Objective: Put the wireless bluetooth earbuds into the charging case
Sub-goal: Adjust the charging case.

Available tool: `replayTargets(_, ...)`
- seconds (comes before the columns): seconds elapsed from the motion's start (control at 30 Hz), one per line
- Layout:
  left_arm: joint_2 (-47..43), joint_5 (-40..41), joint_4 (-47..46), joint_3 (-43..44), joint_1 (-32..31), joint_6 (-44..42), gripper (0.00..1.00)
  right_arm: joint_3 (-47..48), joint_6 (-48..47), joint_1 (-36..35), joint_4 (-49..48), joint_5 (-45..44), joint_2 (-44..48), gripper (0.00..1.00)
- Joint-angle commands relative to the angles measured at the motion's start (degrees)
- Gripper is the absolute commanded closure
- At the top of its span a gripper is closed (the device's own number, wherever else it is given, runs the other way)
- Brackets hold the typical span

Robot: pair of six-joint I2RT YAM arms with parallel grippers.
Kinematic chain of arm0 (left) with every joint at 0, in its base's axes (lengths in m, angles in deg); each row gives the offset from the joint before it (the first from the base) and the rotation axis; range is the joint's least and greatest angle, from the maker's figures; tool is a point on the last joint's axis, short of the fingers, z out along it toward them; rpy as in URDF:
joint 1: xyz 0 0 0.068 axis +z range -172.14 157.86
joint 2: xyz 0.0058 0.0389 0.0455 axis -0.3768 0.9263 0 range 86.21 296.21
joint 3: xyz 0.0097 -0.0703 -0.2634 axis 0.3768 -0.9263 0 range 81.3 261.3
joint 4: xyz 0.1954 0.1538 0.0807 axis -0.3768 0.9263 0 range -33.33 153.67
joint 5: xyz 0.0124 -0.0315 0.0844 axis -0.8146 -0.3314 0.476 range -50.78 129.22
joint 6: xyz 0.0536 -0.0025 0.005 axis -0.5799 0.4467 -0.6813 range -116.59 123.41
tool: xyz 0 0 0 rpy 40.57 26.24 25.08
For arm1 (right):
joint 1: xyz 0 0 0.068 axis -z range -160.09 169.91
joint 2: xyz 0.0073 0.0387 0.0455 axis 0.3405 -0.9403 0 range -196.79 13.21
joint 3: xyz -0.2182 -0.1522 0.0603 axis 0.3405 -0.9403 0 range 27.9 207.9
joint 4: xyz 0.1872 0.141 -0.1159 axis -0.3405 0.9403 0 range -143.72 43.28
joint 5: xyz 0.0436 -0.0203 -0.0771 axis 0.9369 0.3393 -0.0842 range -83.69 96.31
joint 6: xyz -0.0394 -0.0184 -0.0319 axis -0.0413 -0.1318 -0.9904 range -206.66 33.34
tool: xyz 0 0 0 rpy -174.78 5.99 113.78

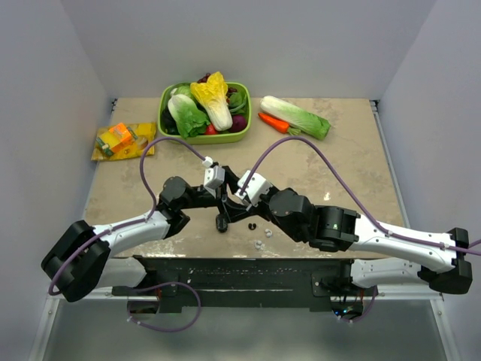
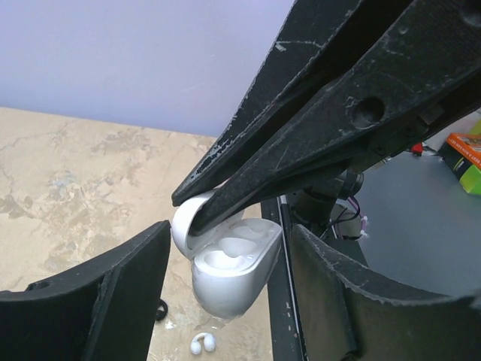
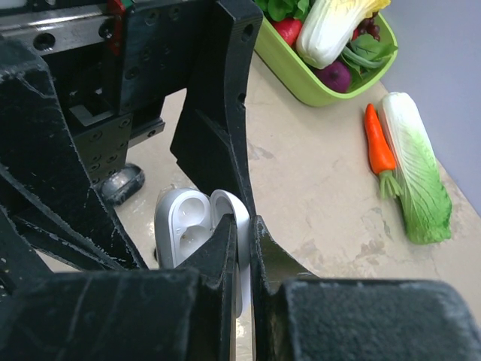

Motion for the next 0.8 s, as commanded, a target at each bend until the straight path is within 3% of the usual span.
replayTargets(0.0, 0.1, -0.5, -3.2, 0.8, -0.5, -0.5, 0.3, 0.0, 0.5, -0.3, -3.0, 1.3, 1.3, 1.0)
replayTargets(0.4, 1.2, -0.5, -2.3, 0.8, -1.1, -1.6, 0.32, -0.1, 0.8, -0.3, -3.4, 1.8, 2.5, 1.0)
replayTargets(0.67, 0.7, -0.7, -2.6, 0.7, -1.0, -1.6, 0.39, -0.5, 0.9, -0.3, -3.2, 2.0, 3.1, 1.0)
replayTargets(0.77, 0.7, -0.8, -2.7, 0.8, -1.1, -1.6, 0.5, -0.4, 0.9, -0.3, -3.1, 2.0, 3.0, 1.0)
